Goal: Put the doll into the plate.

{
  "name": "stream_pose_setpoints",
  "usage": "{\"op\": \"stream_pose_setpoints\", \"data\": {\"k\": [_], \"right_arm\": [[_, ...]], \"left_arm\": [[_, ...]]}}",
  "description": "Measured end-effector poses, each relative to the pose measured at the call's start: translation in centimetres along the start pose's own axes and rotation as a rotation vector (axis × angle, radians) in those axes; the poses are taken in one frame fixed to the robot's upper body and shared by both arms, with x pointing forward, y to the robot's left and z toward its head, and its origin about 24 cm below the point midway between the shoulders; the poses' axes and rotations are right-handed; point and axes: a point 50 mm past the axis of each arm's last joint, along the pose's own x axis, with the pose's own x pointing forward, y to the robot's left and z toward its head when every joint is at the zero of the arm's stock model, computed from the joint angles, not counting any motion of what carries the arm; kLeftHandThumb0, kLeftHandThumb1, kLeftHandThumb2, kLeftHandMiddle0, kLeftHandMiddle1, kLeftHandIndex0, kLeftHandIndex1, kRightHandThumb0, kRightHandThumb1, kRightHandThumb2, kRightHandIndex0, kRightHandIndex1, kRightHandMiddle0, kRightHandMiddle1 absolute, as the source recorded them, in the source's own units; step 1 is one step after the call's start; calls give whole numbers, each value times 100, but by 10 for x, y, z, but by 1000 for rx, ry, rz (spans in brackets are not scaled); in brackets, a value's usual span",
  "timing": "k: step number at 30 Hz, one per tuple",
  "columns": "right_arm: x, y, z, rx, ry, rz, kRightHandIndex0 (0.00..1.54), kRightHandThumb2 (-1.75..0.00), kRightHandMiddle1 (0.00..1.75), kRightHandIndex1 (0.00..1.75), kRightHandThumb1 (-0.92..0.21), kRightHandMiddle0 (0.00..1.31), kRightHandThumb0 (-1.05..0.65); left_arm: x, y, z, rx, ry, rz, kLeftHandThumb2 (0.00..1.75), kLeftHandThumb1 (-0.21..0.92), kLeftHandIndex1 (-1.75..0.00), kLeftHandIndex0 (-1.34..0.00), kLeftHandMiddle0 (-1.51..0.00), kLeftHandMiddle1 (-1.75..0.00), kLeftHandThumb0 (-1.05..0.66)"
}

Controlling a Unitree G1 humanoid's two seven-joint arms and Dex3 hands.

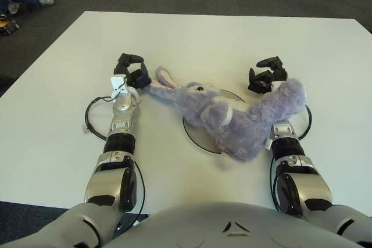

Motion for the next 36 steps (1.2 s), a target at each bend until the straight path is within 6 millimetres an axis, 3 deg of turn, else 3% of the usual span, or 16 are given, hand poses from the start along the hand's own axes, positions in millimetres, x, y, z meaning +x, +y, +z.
{"op": "stream_pose_setpoints", "data": {"k": [17, 36], "right_arm": [[0, 0, 0, 0, 1, 0, 71, -120, 165, 157, -35, 39, -1], [0, 0, 0, 1, 1, 0, 71, -120, 165, 157, -35, 39, -1]], "left_arm": [[-2, 0, 0, -20, -19, -38, 127, 35, -175, -59, -126, -175, -47], [-6, -4, -1, 76, -57, -40, 137, 27, -175, -65, -129, -175, -50]]}}
